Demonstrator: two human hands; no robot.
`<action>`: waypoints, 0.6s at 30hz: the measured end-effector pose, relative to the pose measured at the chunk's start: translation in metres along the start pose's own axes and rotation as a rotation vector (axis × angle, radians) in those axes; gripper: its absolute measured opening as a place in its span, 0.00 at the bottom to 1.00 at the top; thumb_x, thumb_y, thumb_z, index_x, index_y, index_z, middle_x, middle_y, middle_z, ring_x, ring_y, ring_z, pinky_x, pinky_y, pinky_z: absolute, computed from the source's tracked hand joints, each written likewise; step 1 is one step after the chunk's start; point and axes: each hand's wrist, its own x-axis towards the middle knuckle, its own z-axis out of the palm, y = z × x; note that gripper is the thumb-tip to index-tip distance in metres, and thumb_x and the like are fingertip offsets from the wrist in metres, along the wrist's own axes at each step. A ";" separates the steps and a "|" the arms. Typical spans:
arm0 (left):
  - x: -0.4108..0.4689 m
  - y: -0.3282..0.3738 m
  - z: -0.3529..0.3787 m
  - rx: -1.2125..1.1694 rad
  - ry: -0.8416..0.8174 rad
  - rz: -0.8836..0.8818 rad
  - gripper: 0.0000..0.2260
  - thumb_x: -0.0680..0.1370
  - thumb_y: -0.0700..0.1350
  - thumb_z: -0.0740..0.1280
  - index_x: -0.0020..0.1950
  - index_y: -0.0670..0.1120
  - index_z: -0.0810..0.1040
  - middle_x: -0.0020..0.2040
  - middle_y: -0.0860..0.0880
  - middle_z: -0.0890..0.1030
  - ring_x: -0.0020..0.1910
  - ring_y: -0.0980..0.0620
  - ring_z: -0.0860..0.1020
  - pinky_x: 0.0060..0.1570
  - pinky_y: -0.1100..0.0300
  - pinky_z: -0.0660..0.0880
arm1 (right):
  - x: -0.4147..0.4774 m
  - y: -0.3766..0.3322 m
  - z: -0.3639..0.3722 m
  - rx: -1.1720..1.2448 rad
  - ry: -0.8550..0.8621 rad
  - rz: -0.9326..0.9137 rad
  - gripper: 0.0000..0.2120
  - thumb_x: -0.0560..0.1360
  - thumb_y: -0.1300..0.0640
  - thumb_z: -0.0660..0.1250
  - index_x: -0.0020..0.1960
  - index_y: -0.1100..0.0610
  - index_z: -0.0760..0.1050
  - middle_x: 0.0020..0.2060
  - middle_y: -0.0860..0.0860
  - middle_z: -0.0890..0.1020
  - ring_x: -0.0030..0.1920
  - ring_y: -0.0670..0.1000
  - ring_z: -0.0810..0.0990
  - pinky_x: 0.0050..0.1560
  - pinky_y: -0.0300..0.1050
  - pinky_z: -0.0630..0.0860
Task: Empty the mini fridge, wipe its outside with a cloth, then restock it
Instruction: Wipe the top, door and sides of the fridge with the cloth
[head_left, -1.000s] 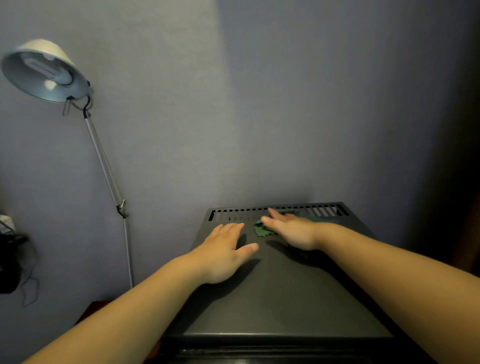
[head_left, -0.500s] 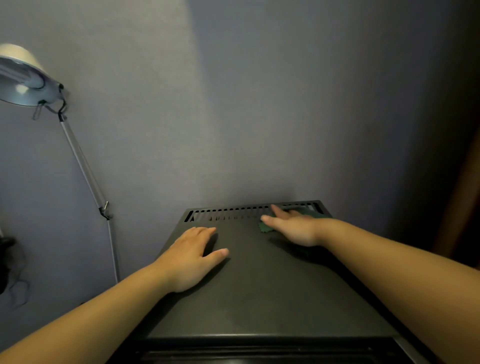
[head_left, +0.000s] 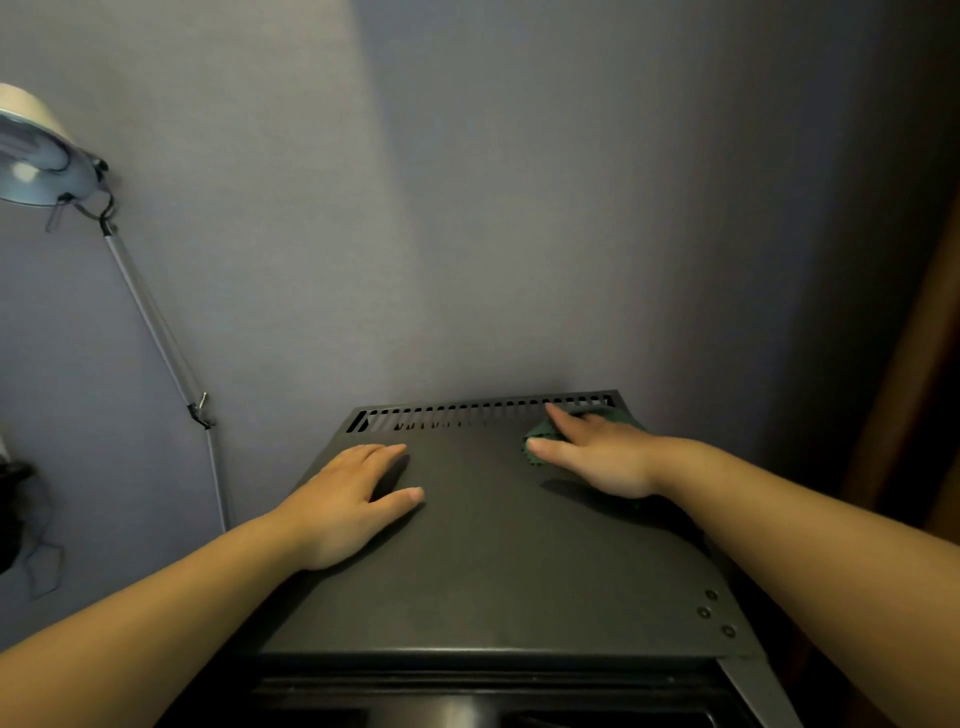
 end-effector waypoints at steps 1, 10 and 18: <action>-0.001 0.001 0.000 0.001 -0.002 -0.002 0.35 0.78 0.70 0.55 0.82 0.57 0.54 0.81 0.56 0.58 0.78 0.55 0.57 0.76 0.54 0.58 | -0.001 0.000 0.002 -0.019 0.001 -0.010 0.45 0.69 0.18 0.43 0.80 0.37 0.37 0.82 0.51 0.47 0.81 0.54 0.46 0.80 0.56 0.47; -0.001 -0.004 0.000 -0.036 0.003 -0.013 0.50 0.65 0.84 0.47 0.81 0.58 0.55 0.80 0.57 0.60 0.77 0.56 0.60 0.75 0.52 0.61 | -0.061 -0.016 0.015 -0.032 -0.107 -0.251 0.37 0.78 0.27 0.44 0.81 0.40 0.38 0.82 0.47 0.46 0.81 0.49 0.44 0.77 0.44 0.44; -0.001 -0.002 0.001 -0.019 0.024 -0.031 0.45 0.70 0.80 0.51 0.81 0.57 0.57 0.79 0.56 0.62 0.76 0.55 0.61 0.75 0.51 0.61 | -0.053 -0.006 0.036 0.360 -0.187 -0.326 0.35 0.73 0.22 0.53 0.77 0.34 0.59 0.70 0.30 0.68 0.72 0.36 0.66 0.77 0.48 0.55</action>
